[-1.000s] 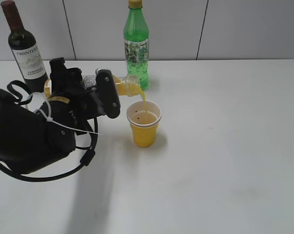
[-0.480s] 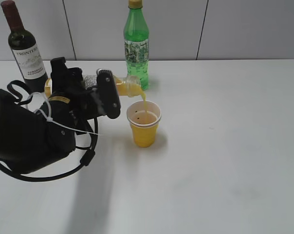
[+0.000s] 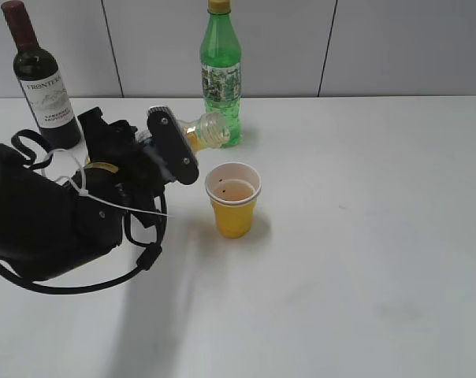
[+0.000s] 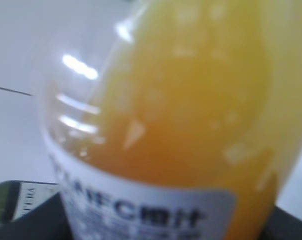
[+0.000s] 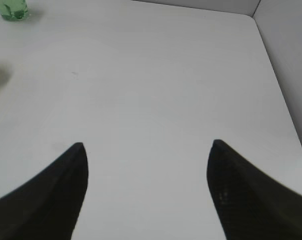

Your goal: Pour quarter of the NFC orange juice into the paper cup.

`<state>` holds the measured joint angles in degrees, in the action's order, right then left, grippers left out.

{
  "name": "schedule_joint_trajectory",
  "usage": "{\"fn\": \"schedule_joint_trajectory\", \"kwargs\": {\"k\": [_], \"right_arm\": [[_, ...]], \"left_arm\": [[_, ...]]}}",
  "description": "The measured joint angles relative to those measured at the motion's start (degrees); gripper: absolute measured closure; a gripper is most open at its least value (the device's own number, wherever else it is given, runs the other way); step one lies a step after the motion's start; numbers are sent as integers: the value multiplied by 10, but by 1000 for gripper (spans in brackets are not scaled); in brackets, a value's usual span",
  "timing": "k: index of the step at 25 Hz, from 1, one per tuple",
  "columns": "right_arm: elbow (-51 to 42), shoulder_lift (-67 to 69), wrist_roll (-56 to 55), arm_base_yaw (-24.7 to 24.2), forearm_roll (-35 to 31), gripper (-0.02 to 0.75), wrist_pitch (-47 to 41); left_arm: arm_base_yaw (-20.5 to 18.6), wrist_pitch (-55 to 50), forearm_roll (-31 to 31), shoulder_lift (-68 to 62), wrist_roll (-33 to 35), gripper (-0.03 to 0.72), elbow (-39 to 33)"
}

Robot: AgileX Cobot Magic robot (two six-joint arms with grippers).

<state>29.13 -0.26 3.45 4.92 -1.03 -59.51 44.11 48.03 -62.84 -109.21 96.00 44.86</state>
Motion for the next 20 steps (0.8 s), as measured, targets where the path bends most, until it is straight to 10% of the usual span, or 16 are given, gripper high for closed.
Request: {"fn": "schedule_joint_trajectory", "kwargs": {"k": [11, 20], "right_arm": [[0, 0, 0, 0, 0, 149, 0], [0, 0, 0, 0, 0, 149, 0]], "left_arm": [[-17, -67, 155, 0, -486, 245, 0], [-124, -69, 331, 0, -783, 245, 0]]}}
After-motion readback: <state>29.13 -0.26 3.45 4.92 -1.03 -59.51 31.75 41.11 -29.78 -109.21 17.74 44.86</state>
